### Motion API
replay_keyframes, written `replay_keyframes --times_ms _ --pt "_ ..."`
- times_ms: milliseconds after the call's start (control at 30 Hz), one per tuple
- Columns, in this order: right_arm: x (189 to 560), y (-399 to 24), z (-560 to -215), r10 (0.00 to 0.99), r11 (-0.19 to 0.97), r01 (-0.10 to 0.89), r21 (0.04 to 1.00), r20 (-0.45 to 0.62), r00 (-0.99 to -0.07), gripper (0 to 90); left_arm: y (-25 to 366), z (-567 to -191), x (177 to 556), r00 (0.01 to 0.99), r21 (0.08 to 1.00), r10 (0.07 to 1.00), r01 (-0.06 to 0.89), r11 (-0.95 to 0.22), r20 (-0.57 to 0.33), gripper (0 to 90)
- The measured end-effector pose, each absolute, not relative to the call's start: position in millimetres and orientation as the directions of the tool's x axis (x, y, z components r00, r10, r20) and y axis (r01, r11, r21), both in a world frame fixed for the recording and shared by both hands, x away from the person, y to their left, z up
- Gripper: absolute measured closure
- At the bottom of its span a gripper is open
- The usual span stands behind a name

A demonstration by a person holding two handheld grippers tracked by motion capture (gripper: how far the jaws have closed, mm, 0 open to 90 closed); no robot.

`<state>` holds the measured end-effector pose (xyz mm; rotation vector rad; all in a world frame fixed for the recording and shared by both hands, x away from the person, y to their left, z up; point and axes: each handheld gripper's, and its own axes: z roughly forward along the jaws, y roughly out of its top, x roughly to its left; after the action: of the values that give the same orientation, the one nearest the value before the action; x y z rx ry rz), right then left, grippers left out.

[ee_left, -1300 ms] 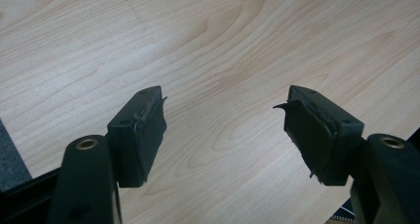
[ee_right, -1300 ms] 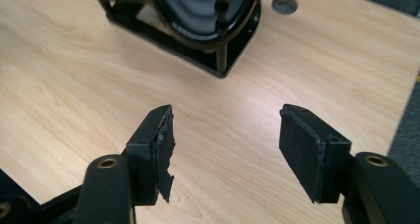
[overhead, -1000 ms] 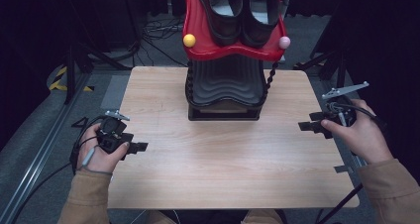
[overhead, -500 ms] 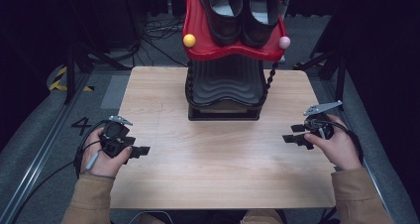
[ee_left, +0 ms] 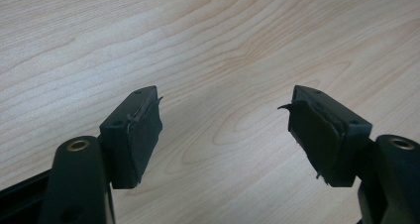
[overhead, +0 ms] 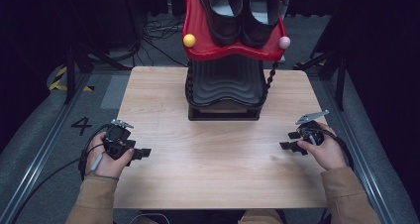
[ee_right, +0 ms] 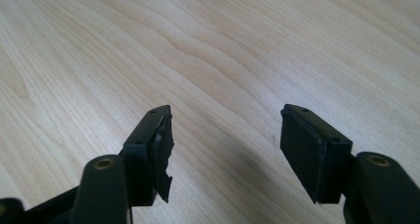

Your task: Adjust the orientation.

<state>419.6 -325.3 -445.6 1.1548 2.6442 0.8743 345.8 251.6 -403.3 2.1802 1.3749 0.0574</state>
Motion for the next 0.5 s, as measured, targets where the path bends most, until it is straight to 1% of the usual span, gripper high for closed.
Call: replay_keyframes --times_ms 300,500 --pt "420.0 -325.7 -461.0 0.715 0.535 0.646 0.544 0.114 -0.69 37.7 249.7 -408.2 350.4 0.476 0.461 0.843 0.825 -0.328 -0.252 29.1" --pt "417.4 -327.8 -463.3 0.714 0.534 0.645 0.547 0.116 -0.69 37.7 246.0 -409.5 354.2 0.482 0.456 0.84 0.824 -0.337 -0.25 29.1"
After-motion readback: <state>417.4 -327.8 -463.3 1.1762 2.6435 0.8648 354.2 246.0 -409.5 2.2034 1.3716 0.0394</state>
